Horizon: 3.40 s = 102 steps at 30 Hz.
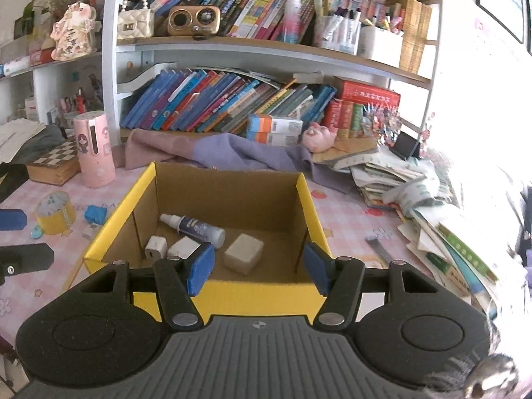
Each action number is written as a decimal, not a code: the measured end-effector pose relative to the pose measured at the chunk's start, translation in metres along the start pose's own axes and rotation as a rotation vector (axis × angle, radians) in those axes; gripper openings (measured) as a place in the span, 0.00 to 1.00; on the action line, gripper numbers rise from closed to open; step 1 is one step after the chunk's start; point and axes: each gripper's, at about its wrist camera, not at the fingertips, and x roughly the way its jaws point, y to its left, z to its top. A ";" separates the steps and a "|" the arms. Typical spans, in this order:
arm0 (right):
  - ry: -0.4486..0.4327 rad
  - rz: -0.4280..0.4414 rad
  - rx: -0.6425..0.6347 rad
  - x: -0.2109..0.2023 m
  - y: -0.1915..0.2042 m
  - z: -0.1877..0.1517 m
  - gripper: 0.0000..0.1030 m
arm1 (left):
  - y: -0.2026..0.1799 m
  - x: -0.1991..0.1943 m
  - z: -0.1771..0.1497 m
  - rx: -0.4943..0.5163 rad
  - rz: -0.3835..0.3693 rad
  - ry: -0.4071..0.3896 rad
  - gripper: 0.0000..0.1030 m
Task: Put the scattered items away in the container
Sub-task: 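Withdraw both open tools from the box toward the remaining items, then grasp the blue heart item with the left tool while the right tool grasps the white card box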
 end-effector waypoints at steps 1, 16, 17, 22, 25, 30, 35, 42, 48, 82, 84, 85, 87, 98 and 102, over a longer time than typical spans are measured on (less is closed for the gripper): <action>0.003 -0.003 0.005 -0.003 0.002 -0.002 0.56 | 0.001 -0.002 -0.002 0.001 0.000 0.002 0.65; 0.048 -0.021 0.054 -0.033 0.050 -0.041 0.60 | 0.009 -0.032 -0.035 0.024 0.004 0.031 0.72; 0.051 -0.021 0.054 -0.035 0.054 -0.044 0.61 | 0.010 -0.034 -0.038 0.024 0.007 0.035 0.72; 0.070 -0.011 0.055 -0.042 0.072 -0.056 0.63 | 0.020 -0.042 -0.051 0.006 0.025 0.058 0.73; 0.091 0.004 0.057 -0.045 0.082 -0.061 0.63 | 0.026 -0.048 -0.058 -0.006 0.034 0.069 0.76; 0.107 0.027 0.051 -0.051 0.099 -0.066 0.64 | 0.037 -0.059 -0.068 -0.024 0.048 0.079 0.78; 0.117 0.049 0.040 -0.053 0.112 -0.069 0.64 | 0.042 -0.069 -0.074 -0.033 0.061 0.082 0.78; 0.115 0.101 -0.003 -0.056 0.134 -0.066 0.67 | 0.055 -0.082 -0.081 -0.051 0.096 0.075 0.78; 0.103 0.141 -0.035 -0.057 0.154 -0.062 0.67 | 0.069 -0.095 -0.084 -0.072 0.136 0.061 0.79; 0.113 0.264 -0.131 0.006 0.215 -0.025 0.66 | 0.143 -0.069 -0.074 -0.151 0.265 0.085 0.79; 0.117 0.268 -0.134 0.016 0.219 -0.020 0.66 | 0.150 -0.062 -0.070 -0.152 0.273 0.092 0.79; 0.116 0.270 -0.135 0.021 0.221 -0.018 0.65 | 0.154 -0.059 -0.068 -0.150 0.277 0.092 0.79; 0.116 0.270 -0.135 0.031 0.224 -0.012 0.65 | 0.160 -0.052 -0.063 -0.144 0.285 0.092 0.79; 0.137 0.265 -0.109 0.080 0.232 0.018 0.65 | 0.192 -0.010 -0.048 -0.150 0.306 0.122 0.79; 0.173 0.267 -0.103 0.101 0.237 0.023 0.63 | 0.201 0.007 -0.049 -0.161 0.292 0.152 0.79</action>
